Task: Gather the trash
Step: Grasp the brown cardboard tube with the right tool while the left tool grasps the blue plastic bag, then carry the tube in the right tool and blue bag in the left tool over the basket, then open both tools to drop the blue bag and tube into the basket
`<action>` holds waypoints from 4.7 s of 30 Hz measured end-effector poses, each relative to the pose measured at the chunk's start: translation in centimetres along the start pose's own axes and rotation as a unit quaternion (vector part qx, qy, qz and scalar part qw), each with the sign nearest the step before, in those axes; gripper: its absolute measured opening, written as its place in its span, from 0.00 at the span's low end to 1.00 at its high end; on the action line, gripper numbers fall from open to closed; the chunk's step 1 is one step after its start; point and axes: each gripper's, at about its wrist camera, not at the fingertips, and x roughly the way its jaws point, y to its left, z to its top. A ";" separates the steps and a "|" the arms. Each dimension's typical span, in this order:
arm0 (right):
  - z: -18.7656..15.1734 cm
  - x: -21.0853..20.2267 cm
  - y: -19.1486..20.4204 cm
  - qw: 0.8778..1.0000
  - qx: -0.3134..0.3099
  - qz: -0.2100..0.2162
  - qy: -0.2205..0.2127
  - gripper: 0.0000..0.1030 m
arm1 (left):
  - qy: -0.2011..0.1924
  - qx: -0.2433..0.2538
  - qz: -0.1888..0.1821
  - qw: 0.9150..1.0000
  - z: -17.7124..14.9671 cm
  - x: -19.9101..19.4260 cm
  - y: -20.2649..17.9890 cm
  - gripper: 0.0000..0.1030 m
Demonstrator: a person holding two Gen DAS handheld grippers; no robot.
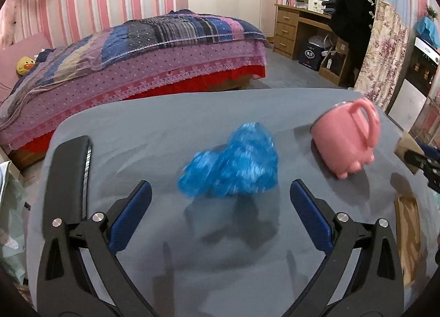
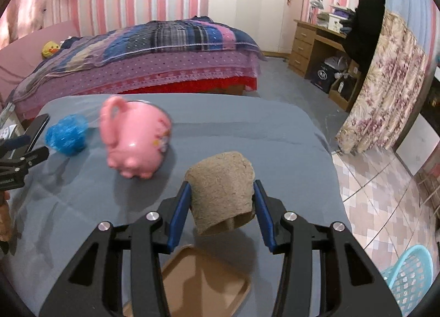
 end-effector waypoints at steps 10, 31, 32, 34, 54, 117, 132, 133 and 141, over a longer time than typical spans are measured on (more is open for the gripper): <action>-1.9 -1.5 -3.2 0.999 0.040 0.009 0.001 0.44 | 0.034 0.047 -0.006 0.998 0.5 4.5 -1.5 0.37; -12.7 -12.0 -7.2 0.996 0.070 -0.044 -0.021 0.45 | -0.016 0.038 -0.009 0.999 -6.4 -8.8 -5.3 0.32; -12.9 -12.1 -7.4 0.996 0.072 -0.045 -0.020 0.45 | -0.015 0.042 -0.010 0.999 -6.6 -8.9 -5.6 0.32; -13.5 -12.3 -7.7 0.996 0.077 -0.046 -0.023 0.45 | -0.013 0.047 -0.014 0.999 -6.8 -9.3 -6.7 0.32; -14.6 -13.9 -11.1 0.992 0.098 -0.068 -0.046 0.44 | -0.027 0.091 -0.048 0.994 -6.9 -10.6 -15.8 0.32; -21.8 -20.0 -30.4 0.927 0.284 -0.237 -0.051 0.44 | -0.046 0.263 -0.256 0.929 -9.8 -11.6 -46.5 0.32; -22.1 -19.4 -30.6 0.928 0.285 -0.236 -0.044 0.44 | -0.044 0.264 -0.241 0.933 -9.1 -10.4 -47.4 0.82; -22.0 -19.3 -30.5 0.929 0.284 -0.235 -0.043 0.44 | -0.047 0.261 -0.236 0.935 -8.8 -10.4 -47.0 0.83; -20.9 -16.9 -29.4 0.937 0.272 -0.218 -0.032 0.45 | -0.065 0.221 -0.195 0.953 -6.6 -10.2 -41.7 0.95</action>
